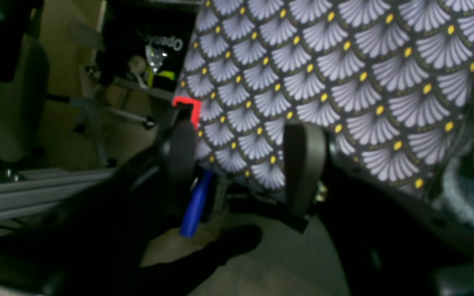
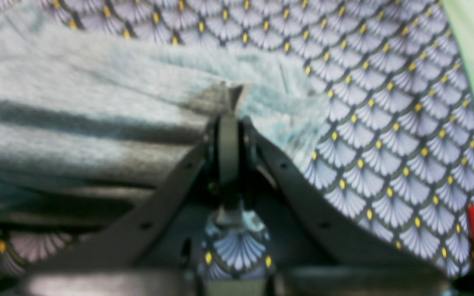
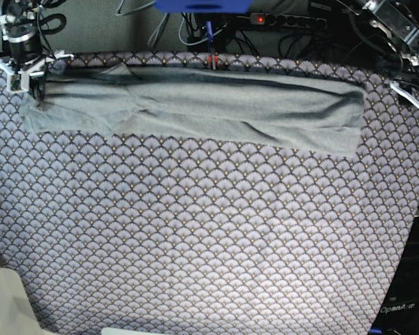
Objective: Fold the T-shirt properly
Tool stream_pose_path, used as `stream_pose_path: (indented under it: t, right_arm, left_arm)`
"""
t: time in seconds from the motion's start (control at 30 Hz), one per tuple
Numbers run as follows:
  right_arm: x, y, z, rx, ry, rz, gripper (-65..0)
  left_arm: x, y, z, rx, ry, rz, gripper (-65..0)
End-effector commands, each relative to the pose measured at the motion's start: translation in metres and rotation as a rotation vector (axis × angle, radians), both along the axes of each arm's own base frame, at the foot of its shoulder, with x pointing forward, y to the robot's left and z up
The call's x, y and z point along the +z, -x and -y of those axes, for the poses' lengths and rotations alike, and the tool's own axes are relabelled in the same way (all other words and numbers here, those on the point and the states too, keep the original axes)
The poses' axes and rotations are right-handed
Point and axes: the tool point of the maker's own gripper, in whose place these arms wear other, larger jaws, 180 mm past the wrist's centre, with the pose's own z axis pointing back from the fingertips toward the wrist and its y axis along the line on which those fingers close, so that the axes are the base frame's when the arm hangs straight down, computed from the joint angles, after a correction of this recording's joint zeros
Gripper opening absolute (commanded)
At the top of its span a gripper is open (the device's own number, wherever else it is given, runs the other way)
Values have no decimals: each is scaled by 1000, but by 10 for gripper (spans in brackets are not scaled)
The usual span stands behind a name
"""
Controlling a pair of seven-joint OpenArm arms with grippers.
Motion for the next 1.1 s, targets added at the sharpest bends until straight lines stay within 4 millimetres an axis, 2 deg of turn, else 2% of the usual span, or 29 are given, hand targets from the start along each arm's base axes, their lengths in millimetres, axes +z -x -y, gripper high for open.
stream_pose_path:
  t: [0.0,0.37,0.53,0.67,0.9,1.07]
  right_arm:
    - [12,-6,6,2,21,38,-650]
    - [11,-6,4,-1,13,36,-646]
    - [9,-4,2,-12,4,36,-523]
    - [7,-2,-1,-10,-2,30,-460]
    - [-7,4,-1,38,101,-75,-412]
    - [10,-2,5,25,118,-23,-398]
  left_arm:
    - [13,-6,-5,-8,-31,38,-313]
    - [15,-9,-6,-8,-33,44,-313]
    - [15,-9,-6,-8,-33,44,-313]
    - [15,-9,-6,-9,-32,44,-313]
    - [19,-10,-6,-8,-37,58,-313]
    - [19,-11,-6,-8,-36,61,-312]
